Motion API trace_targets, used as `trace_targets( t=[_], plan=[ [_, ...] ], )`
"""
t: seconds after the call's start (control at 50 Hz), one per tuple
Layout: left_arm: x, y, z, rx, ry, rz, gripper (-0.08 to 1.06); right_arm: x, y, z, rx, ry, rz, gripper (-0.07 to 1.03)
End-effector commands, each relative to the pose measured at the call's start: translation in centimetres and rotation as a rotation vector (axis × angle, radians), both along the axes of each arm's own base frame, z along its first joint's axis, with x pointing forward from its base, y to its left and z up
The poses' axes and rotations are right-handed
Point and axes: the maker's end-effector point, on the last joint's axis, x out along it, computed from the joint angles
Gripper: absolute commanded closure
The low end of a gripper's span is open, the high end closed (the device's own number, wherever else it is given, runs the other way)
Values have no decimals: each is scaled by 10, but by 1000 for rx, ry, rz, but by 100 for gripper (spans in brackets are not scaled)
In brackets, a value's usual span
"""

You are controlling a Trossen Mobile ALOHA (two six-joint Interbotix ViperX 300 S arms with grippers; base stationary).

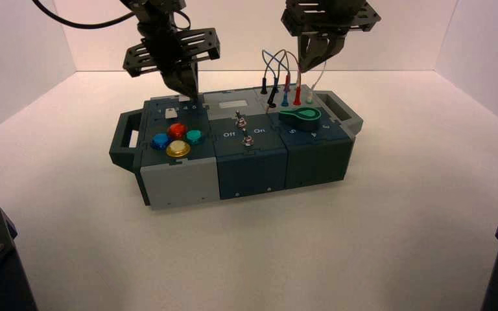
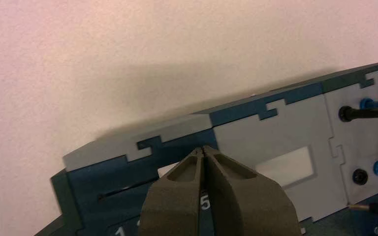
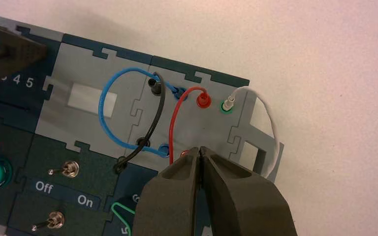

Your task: Move the top slider to position 2.

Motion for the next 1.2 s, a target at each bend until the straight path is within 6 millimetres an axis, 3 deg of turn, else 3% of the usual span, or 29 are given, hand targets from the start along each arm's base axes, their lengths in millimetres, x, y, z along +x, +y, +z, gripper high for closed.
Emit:
trace_targets(
  t=[0.02, 1.2],
  plan=[
    [2, 0, 12, -11, -24, 1, 101, 8, 7, 15, 23, -40, 4, 99],
    [9, 16, 22, 11, -45, 8, 101, 7, 7, 8, 14, -17, 4, 99]
  ],
)
